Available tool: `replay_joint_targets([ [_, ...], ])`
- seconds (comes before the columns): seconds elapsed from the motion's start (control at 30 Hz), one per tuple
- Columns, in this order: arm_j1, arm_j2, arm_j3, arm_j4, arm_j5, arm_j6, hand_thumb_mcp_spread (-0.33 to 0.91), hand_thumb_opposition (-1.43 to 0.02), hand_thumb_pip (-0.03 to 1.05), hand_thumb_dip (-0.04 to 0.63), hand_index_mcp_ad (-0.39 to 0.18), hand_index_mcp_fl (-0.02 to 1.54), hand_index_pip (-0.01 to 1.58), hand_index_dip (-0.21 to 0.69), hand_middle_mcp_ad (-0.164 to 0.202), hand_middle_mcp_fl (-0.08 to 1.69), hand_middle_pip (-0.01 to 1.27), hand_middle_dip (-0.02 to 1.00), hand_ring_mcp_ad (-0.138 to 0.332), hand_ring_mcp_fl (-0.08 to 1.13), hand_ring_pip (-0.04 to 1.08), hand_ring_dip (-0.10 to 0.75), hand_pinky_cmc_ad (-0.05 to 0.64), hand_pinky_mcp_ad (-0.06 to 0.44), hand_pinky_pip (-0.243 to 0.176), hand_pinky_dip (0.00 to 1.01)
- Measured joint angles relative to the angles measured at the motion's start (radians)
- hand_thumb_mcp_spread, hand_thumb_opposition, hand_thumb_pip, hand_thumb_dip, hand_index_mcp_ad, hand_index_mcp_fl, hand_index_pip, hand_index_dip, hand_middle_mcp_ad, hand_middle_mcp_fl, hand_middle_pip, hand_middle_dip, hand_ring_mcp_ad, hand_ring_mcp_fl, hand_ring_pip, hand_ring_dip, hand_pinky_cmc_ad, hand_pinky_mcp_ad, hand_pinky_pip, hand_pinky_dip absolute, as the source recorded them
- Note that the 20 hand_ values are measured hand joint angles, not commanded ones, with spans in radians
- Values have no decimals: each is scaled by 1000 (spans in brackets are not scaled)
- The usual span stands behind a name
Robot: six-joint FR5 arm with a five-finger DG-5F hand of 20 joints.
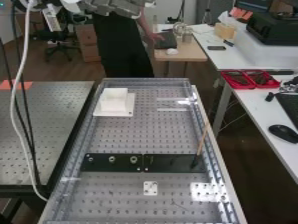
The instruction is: Grab the drill bit and place it in the clear container
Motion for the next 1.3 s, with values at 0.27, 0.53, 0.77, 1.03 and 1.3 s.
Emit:
replay_joint_targets([
  [0.27, -3, 2, -2, 1, -10, 2, 281, -698, 264, 54, -24, 436, 38, 407, 26, 244, 115, 284, 286, 33, 106, 126, 377, 250, -75, 323],
  [0.53, 2, 1, -2, -3, -2, 0, 281, -702, 264, 54, -24, 440, 38, 407, 24, 244, 120, 284, 286, 33, 106, 126, 377, 250, -73, 323],
  [0.77, 4, -3, 4, -10, -8, -1, 295, -702, 230, 54, -24, 440, 38, 407, 24, 244, 120, 284, 286, 33, 106, 126, 377, 250, -73, 323],
  [1.03, 6, -7, 13, -23, -2, -3, 295, -702, 230, 54, -24, 436, 38, 407, 26, 244, 120, 284, 286, 33, 106, 126, 377, 250, -73, 323],
  [1.3, 10, -6, 15, -24, -2, -10, 295, -702, 232, 54, -26, 436, 38, 407, 26, 253, 120, 284, 283, 33, 106, 126, 377, 248, -75, 323],
])
